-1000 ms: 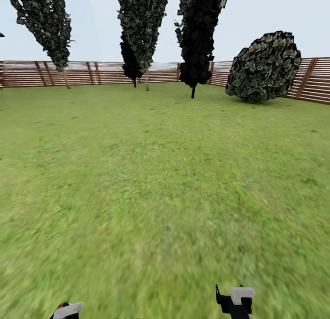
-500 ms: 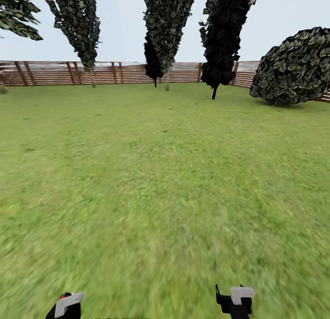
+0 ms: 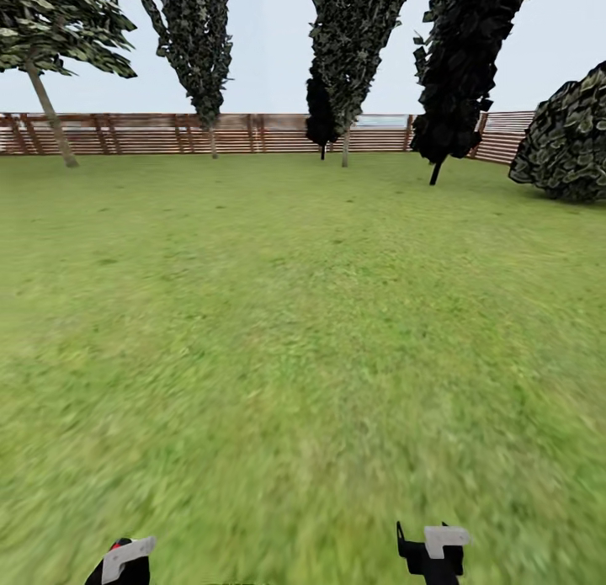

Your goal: In the garden, pick up the pesticide atomizer on the floor and spray pesticide onto both trees until each tree trunk is fully covered.

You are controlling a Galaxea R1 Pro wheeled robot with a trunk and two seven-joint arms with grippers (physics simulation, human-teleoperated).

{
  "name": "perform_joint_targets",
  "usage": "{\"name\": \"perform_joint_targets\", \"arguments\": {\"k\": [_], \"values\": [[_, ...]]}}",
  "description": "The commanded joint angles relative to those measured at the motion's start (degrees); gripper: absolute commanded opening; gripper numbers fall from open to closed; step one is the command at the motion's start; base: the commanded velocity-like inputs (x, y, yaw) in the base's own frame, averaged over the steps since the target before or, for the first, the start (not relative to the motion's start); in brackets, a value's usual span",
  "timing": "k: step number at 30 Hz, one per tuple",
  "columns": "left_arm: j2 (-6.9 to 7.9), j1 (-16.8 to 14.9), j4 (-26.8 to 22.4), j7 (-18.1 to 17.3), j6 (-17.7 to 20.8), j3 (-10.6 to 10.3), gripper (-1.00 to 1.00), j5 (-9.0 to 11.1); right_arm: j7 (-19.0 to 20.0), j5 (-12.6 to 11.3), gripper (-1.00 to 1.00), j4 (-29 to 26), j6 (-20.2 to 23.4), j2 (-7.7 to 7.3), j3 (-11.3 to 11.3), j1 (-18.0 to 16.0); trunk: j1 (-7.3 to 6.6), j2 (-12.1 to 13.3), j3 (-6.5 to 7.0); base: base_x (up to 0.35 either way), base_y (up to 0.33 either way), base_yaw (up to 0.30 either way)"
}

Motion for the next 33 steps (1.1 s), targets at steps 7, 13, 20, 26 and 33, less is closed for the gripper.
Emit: {"name": "perform_joint_targets", "arguments": {"k": [7, 13, 20, 26, 33], "values": [[0.05, -0.05, 0.08, 0.41, -0.02, -0.21, -1.00, 0.10, -0.28, -0.21, 1.00, 0.01, -0.12, 0.03, 0.52, -0.01, -0.01, -0.02, -0.05, 0.000, 0.000, 0.280], [0.03, -0.05, 0.08, 0.44, 0.11, -0.14, -1.00, 0.08, -0.28, -0.20, 1.00, 0.01, -0.12, 0.03, 0.54, -0.01, -0.01, -0.02, -0.05, 0.000, 0.000, 0.281], [0.03, -0.05, 0.10, 0.28, 0.11, -0.19, -1.00, -0.05, -0.28, -0.20, 1.00, 0.01, -0.06, 0.03, 0.52, -0.01, -0.01, -0.02, -0.05, 0.000, 0.000, 0.283], [0.03, -0.05, 0.10, 0.31, 0.07, -0.21, -1.00, -0.02, -0.28, -0.20, 1.00, 0.01, -0.03, 0.03, 0.55, -0.01, -0.01, -0.02, -0.05, 0.015, 0.000, 0.284], [-0.04, -0.05, 0.10, 0.25, 0.01, -0.28, -1.00, -0.26, -0.26, -0.20, 1.00, 0.01, -0.03, 0.03, 0.58, -0.01, -0.01, -0.02, -0.05, 0.092, 0.069, 0.284]]}}
